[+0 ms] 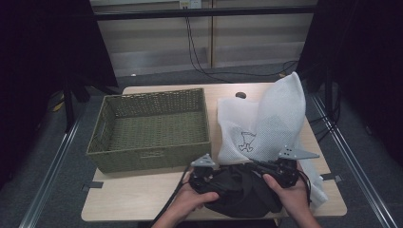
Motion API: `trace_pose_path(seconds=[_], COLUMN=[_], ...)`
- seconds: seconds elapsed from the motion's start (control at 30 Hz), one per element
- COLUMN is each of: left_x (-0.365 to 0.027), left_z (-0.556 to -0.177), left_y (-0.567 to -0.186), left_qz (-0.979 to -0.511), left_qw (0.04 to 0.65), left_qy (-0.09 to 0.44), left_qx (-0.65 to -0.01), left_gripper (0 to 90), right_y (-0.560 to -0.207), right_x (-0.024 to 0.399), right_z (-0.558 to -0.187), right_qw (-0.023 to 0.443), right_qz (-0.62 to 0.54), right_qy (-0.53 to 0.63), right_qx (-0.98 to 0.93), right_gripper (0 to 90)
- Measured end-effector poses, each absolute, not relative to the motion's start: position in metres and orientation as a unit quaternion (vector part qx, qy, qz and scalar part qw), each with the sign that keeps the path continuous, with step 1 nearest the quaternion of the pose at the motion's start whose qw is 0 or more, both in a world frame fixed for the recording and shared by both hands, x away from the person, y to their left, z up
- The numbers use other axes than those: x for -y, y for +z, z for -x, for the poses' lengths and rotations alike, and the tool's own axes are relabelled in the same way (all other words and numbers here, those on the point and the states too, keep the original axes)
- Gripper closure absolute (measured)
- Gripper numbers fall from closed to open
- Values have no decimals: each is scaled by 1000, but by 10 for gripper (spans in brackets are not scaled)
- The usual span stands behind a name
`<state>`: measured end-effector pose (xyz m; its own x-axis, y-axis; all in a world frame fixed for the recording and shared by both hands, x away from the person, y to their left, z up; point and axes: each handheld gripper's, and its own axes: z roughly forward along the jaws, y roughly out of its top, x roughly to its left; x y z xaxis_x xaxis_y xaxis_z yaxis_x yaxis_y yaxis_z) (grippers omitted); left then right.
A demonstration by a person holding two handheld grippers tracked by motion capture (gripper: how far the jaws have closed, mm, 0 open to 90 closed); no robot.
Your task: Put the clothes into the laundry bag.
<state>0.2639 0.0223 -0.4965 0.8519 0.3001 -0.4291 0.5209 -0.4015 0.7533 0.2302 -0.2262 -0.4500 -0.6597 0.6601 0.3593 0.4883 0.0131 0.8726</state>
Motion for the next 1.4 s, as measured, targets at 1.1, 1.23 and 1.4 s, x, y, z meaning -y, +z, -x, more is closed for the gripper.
trace_pose_path(seconds=[1.1,1.23,1.4], left_x=[-5,-50,-89], left_z=[-239,-232,-240], left_y=[-488,-485,-486], left_qz=[-855,-848,-837], left_qw=[456,478,471], left_qy=[39,29,21], left_qx=[-244,-230,-279], left_gripper=[302,226,223], right_y=[-465,-462,-465], right_x=[232,229,227], right_z=[-231,-228,-232], right_qw=[3,50,61], right_qz=[-400,-406,-418], right_qy=[604,574,552], right_qx=[-689,-709,-719], right_gripper=[871,870,870])
